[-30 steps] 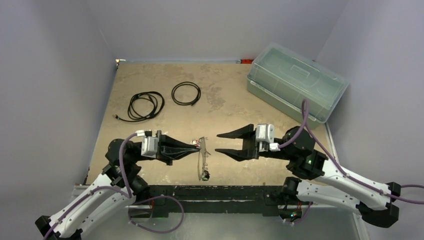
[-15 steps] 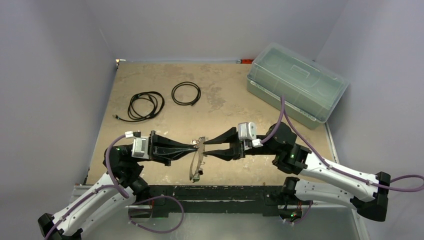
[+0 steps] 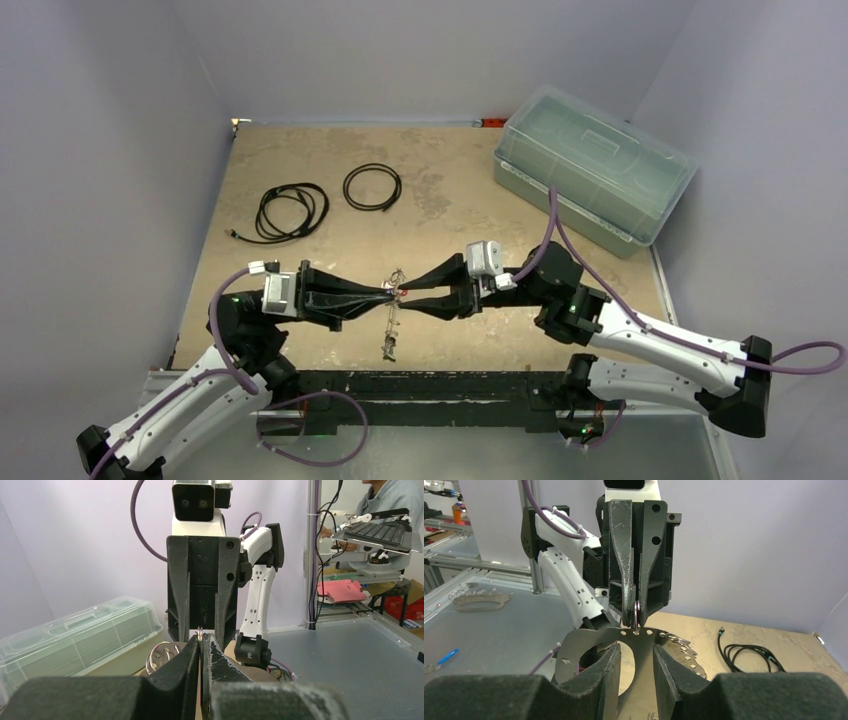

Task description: Put the keys on the keyring

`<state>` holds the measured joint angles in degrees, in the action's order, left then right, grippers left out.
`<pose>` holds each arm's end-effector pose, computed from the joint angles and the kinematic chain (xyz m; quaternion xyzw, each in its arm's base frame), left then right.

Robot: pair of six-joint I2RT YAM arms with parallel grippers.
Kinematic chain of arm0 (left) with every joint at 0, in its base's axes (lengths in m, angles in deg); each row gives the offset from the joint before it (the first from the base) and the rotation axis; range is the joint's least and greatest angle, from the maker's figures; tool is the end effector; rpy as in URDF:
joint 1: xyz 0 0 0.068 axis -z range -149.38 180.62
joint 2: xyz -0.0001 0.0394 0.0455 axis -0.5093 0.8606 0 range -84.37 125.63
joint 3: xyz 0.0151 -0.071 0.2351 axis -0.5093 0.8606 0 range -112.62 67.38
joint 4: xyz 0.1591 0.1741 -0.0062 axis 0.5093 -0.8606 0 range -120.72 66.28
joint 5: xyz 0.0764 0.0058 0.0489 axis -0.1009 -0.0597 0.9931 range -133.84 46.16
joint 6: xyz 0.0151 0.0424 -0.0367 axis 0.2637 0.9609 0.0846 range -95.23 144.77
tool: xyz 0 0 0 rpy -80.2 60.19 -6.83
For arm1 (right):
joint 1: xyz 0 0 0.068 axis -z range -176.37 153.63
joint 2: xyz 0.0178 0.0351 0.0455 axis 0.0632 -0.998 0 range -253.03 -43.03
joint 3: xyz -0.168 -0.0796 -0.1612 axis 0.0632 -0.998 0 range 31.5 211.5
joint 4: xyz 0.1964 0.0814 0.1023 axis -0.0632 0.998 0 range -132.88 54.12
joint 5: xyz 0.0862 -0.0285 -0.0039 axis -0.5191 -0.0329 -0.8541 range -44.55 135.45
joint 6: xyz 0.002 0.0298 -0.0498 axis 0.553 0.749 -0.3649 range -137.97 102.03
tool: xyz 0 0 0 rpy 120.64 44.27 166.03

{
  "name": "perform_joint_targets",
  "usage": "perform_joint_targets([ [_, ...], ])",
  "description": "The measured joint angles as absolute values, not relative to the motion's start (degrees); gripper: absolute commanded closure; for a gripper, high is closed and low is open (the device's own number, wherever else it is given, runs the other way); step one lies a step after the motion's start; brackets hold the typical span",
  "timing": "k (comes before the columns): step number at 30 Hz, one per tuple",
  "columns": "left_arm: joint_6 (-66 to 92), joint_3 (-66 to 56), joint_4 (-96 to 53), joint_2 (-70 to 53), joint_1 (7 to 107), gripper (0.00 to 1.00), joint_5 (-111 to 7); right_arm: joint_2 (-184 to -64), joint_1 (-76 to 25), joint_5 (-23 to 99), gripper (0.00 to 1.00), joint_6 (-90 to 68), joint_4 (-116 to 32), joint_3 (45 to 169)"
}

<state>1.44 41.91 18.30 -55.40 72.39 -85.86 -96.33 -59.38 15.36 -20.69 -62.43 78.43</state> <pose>0.0681 -0.0981 0.3398 0.3838 0.3484 -0.5837 0.6250 0.0762 0.1955 0.3635 -0.4964 0.3936 0.5194 0.5735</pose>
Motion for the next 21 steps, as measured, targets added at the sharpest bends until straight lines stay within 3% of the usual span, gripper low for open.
perform_joint_targets([
  [14, 1.11, 42.39, 19.48, -54.74, 72.39, 1.00, -84.48, -97.03, -59.38, 14.35, 0.71, -19.36, -65.01, 79.18],
  [21, 0.89, 42.65, 19.74, -54.48, 72.39, 1.00, -84.05, -97.31, -59.38, 14.29, 0.82, -18.97, -65.75, 79.18],
])
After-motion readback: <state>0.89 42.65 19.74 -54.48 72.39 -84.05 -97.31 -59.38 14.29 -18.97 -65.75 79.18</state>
